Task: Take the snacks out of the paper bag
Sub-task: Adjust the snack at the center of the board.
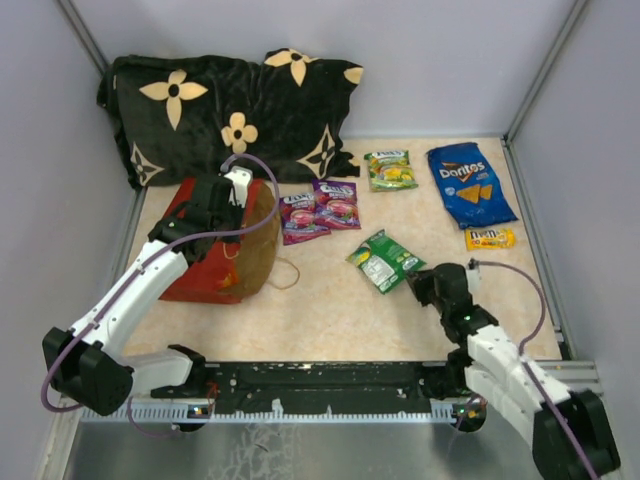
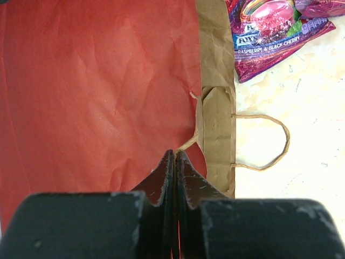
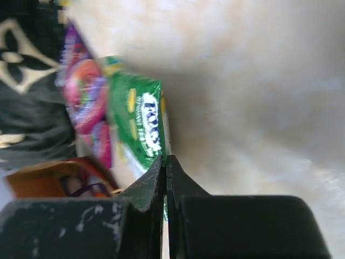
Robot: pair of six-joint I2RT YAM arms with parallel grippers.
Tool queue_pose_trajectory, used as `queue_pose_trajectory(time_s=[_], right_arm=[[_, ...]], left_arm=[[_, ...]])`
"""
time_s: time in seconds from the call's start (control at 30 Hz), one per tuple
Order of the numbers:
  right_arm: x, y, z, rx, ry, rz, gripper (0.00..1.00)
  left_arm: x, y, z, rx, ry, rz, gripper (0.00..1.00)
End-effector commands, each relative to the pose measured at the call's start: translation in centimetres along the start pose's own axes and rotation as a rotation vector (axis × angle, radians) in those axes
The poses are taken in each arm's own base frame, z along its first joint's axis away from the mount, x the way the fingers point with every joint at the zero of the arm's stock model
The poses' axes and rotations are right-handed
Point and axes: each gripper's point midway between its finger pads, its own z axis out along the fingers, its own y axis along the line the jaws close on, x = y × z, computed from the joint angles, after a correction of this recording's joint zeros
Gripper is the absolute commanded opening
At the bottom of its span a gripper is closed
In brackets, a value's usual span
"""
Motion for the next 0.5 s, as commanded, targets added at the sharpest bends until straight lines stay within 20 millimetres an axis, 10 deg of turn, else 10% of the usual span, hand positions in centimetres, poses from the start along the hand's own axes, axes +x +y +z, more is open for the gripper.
queue_pose_trajectory(time_s=[0.0,0.23,0.47], right_arm=[[-4.1,8.5,-5.0,-0.112,-0.135,-0.026,0.00],[-4.4,14.8,-8.5,-0.144,-0.078,0.112,0.00],[-4.9,12.7,-4.5,0.127,-0.137,0.241,0.00]], left_arm=[[-0.4,0.0,-0.1,0.010,-0.013,-0.015,0.06],[-0.3,-0.3,0.0,0.029,-0.008,-0.015,0.06],[-0.2,-0.3,0.1,0.027,-0.003,-0.020,0.06]])
